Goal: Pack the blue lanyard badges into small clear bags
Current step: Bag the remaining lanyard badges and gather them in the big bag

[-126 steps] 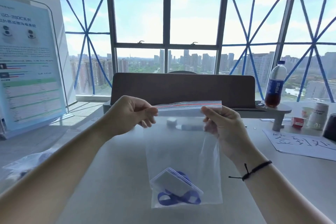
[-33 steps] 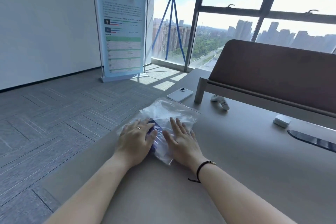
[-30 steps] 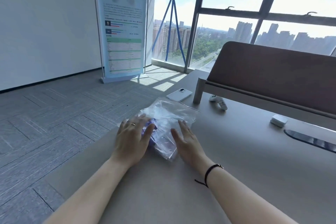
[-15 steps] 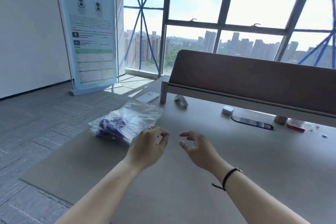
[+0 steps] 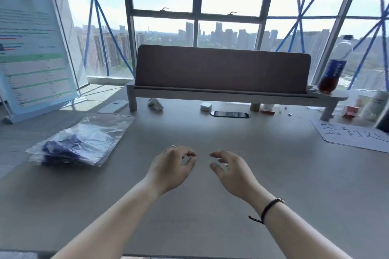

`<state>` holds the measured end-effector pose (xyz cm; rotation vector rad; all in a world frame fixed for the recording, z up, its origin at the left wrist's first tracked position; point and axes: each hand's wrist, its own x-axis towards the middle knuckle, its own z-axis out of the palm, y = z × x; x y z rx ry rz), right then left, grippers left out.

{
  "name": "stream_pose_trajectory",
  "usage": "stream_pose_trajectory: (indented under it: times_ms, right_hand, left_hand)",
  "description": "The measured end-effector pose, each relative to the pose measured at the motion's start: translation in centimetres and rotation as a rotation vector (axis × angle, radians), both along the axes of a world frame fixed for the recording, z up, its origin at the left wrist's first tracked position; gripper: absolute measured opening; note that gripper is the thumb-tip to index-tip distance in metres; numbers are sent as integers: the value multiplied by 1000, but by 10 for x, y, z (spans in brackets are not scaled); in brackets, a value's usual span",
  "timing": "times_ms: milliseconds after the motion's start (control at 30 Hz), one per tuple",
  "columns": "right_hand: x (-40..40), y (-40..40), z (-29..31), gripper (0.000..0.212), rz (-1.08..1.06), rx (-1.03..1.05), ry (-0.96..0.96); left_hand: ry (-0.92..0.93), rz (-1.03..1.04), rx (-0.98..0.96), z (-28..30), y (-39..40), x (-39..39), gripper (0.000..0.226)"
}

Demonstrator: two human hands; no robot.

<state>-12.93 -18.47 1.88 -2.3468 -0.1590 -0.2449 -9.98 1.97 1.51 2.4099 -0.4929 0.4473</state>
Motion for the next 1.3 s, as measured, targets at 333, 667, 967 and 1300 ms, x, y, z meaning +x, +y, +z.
stream_pose_trajectory:
  times_ms: [333, 667, 967, 1300]
  right_hand:
    - [39, 55, -14, 28, 97, 100, 35]
    - [187, 193, -1, 47, 270, 226, 206]
    - [190, 283, 10, 73, 75, 465, 646]
    - [186, 351, 28, 100, -361, 740, 1001]
  left_hand:
    - [11, 109, -97, 9, 40, 41, 20]
    - [69, 474, -106, 27, 169, 136, 11]
    - [712, 849, 87, 45, 309, 153, 70]
    - [1126, 773, -254, 47, 346, 155, 74]
